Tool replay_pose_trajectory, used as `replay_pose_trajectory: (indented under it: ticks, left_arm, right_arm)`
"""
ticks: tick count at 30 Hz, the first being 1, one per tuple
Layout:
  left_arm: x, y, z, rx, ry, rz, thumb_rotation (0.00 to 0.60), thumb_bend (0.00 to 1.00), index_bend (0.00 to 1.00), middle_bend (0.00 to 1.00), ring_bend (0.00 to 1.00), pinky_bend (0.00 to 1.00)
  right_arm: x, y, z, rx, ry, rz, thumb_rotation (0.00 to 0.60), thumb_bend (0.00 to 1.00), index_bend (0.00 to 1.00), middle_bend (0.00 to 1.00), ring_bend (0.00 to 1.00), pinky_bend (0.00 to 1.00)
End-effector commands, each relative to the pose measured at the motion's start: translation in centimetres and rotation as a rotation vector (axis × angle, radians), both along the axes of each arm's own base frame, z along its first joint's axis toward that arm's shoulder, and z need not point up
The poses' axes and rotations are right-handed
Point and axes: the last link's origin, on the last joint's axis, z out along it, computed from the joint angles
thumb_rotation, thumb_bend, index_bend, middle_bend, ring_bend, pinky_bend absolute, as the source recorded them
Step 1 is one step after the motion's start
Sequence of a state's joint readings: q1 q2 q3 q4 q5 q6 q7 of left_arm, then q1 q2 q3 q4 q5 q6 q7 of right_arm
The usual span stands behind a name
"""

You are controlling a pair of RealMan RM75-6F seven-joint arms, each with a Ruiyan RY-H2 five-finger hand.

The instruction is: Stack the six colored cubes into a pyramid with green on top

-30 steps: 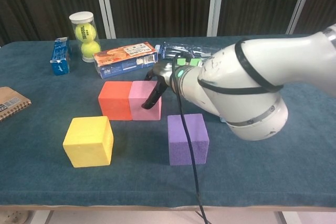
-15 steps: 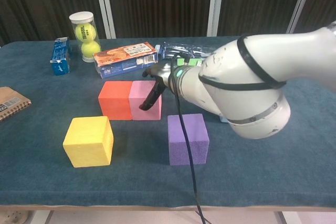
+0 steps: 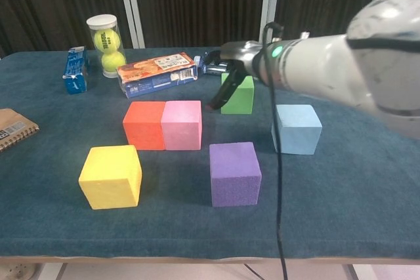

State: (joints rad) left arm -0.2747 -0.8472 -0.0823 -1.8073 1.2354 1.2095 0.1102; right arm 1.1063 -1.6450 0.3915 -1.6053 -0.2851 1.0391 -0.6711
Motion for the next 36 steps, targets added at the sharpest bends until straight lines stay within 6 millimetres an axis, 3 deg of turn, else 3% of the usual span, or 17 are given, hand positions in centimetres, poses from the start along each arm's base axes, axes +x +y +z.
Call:
replay_pose_trajectory:
  ticks: [1, 9, 16, 30, 36]
  left_arm:
    - [0.0, 0.0, 0.0, 0.0, 0.003, -0.002, 0.6, 0.1, 0.09, 0.07, 0.01, 0.08]
    - [-0.5, 0.2, -0.2, -0.008, 0.02, 0.014, 0.6, 0.1, 0.09, 0.07, 0.01, 0.08]
    - [-0.5, 0.5, -0.6, -0.014, 0.023, 0.019, 0.6, 0.1, 0.09, 0.07, 0.01, 0.08]
    - [-0.5, 0.5, -0.6, -0.009, 0.026, 0.025, 0.6, 0.1, 0.09, 0.07, 0.01, 0.08]
    - [-0.4, 0.5, -0.7, -0.012, 0.024, 0.024, 0.6, 0.11, 0.09, 0.07, 0.01, 0.08]
  right_arm:
    - [-4.4, 0.8, 4.5, -0.06, 0.062, -0.034, 0.6, 0.21, 0.0, 0.0, 0.0, 0.0]
    - [-11.1, 2.5, 8.4, -0.012, 0.093, -0.124, 0.6, 0.2, 0.0, 0.0, 0.0, 0.0]
    - [-15.0, 3.4, 7.8, 0.059, 0.115, -0.152, 0.6, 0.2, 0.01, 0.0, 0.0, 0.0]
    - [-16.5, 2.3, 5.2, 0.098, 0.094, -0.17, 0.6, 0.2, 0.03, 0.0, 0.0, 0.0]
    - [-16.7, 1.8, 4.4, 0.065, 0.069, -0.188, 0.6, 0.2, 0.24, 0.0, 0.0, 0.0]
